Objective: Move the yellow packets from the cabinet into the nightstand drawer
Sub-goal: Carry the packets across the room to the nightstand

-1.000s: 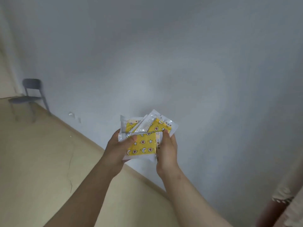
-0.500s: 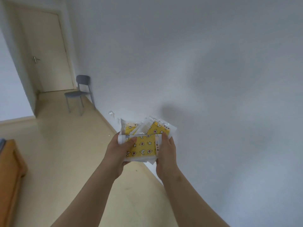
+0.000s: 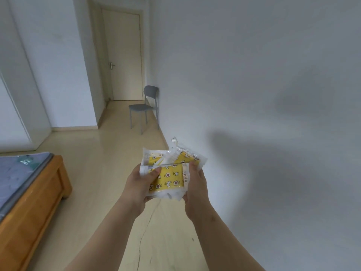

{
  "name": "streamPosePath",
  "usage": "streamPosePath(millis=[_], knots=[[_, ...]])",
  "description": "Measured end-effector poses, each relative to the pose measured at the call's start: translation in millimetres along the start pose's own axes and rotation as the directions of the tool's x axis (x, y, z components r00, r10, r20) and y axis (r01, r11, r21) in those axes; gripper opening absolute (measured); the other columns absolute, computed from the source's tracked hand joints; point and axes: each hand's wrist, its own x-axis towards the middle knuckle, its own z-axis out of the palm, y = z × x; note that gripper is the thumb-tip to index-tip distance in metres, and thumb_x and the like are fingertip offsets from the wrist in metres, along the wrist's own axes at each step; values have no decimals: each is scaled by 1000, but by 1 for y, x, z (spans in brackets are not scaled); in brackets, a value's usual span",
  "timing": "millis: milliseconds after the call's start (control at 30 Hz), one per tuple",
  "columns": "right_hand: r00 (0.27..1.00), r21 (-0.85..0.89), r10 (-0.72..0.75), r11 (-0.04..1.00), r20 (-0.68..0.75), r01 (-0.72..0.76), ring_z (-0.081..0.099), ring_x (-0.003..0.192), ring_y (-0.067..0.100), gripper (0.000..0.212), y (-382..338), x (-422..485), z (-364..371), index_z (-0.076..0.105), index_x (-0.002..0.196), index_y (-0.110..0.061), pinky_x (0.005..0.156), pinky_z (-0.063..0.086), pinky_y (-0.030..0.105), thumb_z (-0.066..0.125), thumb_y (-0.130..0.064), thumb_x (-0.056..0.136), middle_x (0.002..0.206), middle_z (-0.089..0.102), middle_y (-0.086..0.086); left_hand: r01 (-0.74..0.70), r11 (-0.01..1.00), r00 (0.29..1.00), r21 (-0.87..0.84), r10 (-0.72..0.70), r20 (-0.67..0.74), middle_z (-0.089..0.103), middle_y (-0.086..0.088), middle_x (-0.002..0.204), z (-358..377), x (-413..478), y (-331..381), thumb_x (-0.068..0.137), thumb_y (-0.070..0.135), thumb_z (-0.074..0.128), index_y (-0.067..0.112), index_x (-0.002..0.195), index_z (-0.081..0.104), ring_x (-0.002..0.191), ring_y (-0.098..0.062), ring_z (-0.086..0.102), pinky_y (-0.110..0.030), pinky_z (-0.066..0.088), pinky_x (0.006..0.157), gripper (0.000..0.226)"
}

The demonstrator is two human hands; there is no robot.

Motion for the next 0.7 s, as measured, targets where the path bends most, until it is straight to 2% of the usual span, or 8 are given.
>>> streamPosePath(millis=[100,200,300,533,700], knots=[[996,-19,56,998,69,-55,68,94,23,20,4,72,15,57,112,-28,82,56,39,43,-34,98,106,69,4,13,1000,997,6,-13,-79,70,-8,99,-2,62,5,90,16,61,20,106,59,88,-29,68,-40,54,72,16],[983,-64,145,988,111,-138,68,96,22,16,23,137,39,57,109,-32,85,55,42,48,-34,96,107,69,1,26,1000,986,0,-25,-163,69,-11,106,-18,121,6,91,16,61,19,109,58,97,-33,66,-46,52,84,19],[973,-105,179,981,143,-165,68,98,24,20,44,199,66,58,114,-29,89,54,45,52,-33,95,109,69,3,42,999,970,-28,-48,-237,68,-11,106,-35,181,6,90,16,61,20,111,57,99,-33,65,-44,52,82,21],[959,-116,218,973,182,-199,68,92,20,10,83,362,172,57,104,-33,82,55,40,52,-30,95,103,69,0,29,998,938,-54,-46,-343,67,-10,108,-101,361,36,88,17,65,21,113,57,99,-32,65,-50,52,87,27],[947,-91,239,970,216,-224,68,94,23,11,88,469,264,58,104,-29,83,54,41,51,-26,96,105,69,3,3,998,930,-64,-26,-368,68,-9,103,-146,481,88,88,17,65,23,101,58,95,-31,66,-46,54,82,16]])
